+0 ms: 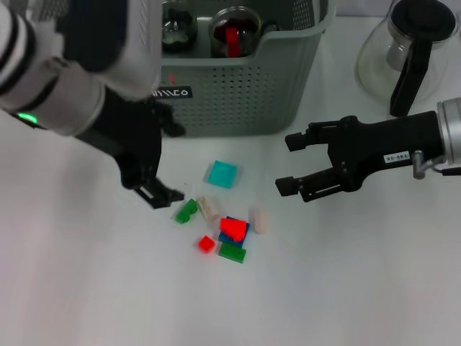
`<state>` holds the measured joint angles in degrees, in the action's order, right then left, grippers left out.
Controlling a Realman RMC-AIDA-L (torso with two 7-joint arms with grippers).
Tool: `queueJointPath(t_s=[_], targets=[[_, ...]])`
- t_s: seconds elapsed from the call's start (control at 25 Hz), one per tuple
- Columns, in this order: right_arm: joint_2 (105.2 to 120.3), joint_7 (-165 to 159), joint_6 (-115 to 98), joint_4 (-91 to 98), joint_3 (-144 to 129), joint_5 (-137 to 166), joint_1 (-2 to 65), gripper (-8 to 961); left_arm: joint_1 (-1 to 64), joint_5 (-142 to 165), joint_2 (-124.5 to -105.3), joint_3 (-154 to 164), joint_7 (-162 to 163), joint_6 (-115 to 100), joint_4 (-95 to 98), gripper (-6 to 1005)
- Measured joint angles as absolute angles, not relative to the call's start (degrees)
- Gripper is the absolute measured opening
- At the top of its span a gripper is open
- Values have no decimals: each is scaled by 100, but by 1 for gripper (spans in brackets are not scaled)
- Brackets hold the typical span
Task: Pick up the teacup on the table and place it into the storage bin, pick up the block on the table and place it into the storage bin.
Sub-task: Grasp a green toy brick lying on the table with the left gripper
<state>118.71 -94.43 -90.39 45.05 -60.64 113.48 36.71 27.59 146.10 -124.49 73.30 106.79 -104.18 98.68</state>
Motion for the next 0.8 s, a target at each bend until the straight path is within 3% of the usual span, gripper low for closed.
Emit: queueJointPath(t_s=[0.8], targets=[[11956, -9650, -8879, 4295, -5911, 11320, 3724, 941, 3726, 15902, -12430, 9306, 10121, -9216, 7890, 930]])
